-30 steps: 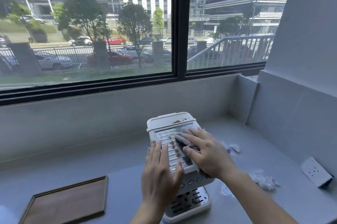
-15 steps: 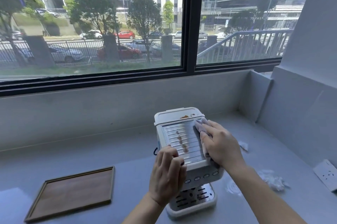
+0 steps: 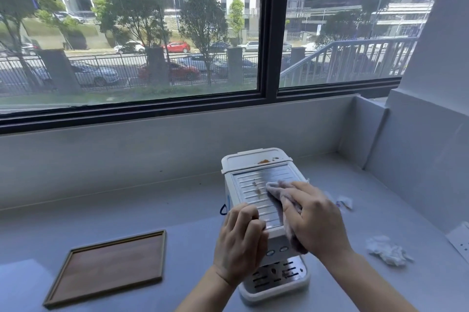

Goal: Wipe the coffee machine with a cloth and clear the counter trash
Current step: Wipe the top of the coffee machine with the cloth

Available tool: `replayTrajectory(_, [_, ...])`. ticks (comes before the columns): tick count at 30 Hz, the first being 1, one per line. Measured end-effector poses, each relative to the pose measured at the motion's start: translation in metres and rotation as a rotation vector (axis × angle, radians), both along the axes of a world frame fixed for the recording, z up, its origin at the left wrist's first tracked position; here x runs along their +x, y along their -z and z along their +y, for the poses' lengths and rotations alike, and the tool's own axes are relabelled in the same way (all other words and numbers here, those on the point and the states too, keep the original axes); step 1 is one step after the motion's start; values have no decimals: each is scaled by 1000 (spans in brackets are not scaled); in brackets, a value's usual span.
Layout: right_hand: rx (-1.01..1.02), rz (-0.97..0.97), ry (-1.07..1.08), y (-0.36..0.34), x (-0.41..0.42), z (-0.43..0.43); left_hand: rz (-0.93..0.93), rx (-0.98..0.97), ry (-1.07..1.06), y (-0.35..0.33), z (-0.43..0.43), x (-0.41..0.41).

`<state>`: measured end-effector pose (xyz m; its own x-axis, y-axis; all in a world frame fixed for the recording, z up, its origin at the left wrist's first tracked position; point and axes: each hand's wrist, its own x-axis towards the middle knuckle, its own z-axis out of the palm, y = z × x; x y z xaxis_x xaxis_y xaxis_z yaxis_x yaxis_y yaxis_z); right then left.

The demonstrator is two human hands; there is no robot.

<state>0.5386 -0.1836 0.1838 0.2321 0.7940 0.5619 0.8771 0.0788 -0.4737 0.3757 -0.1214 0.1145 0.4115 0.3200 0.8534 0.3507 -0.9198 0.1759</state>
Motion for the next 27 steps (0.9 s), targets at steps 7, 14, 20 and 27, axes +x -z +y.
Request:
replayTrajectory(7, [-119, -32, 83, -4, 24, 11, 18, -26, -23, -1, -2, -2])
replayTrajectory(14, [-289, -296, 25, 11, 4, 20, 12, -39, -20, -3, -5, -3])
replayTrajectory(20, [-336, -112, 118, -3, 23, 51, -8, -29, -39, -4, -4, -1])
replayTrajectory(27, [-269, -240, -108, 6, 21, 21, -7, -47, -39, -4, -5, -1])
